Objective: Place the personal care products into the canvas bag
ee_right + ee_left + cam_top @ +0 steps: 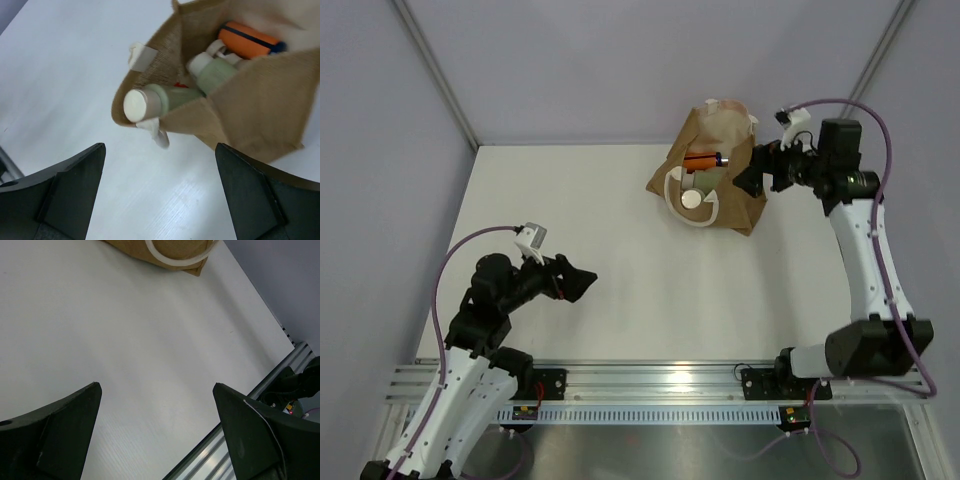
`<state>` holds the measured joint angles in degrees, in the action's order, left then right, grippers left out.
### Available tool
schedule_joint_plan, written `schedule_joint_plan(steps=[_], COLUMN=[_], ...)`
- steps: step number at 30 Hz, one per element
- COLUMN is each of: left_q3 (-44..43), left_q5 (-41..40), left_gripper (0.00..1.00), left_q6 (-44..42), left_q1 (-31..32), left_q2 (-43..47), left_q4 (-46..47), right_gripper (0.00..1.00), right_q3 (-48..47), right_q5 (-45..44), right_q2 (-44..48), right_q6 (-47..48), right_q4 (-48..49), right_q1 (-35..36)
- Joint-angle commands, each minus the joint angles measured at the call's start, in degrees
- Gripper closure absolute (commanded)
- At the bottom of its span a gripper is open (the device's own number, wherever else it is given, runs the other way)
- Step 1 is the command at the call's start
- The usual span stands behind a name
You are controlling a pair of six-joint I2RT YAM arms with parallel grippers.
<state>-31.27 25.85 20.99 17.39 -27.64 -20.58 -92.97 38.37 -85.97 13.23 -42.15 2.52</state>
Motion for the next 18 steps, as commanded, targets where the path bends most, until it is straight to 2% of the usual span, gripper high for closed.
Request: schedule_joint_plan(steps=[1, 2, 4, 7, 13, 18], left_q3=[-2.57, -3.01, -3.88, -3.45, -3.01, -2.84], left_q5=[-4.65, -5.27, -7.21, -8.35, -7.83, -7.65], left_gripper=[0.01, 0.01, 0.01, 0.01, 0.01, 0.01], left_q6=[-2.09, -2.36, -3.15, -3.50, -3.50, -3.85], left_q1=[0.02, 0.02, 0.02, 0.02, 0.01, 0.02], left_q2=[-1.97, -2.33, -2.68, -2.60, -1.89, -0.84], left_q4=[-1.83, -2.88, -3.50, -3.77, -3.24, -3.59], right_gripper=[0.00, 0.01, 0.01, 0.00, 0.00, 0.01], right_q3=[14.06, 17.52, 25.86, 32.21, 36.89, 37.69], right_q5=[-4.77, -11.67, -17.95, -28.05, -36.08, -42.58], right_q2=[18.50, 21.43, 30.02, 38.56, 46.85, 47.13], right_q6=[-3.92, -4.70, -6.11, -6.82, -8.67, -8.58], right_q4=[14.88, 16.04, 16.75, 14.04, 9.28, 11.12], right_q1=[-2.09, -2.09, -2.09, -2.09, -2.09, -4.02])
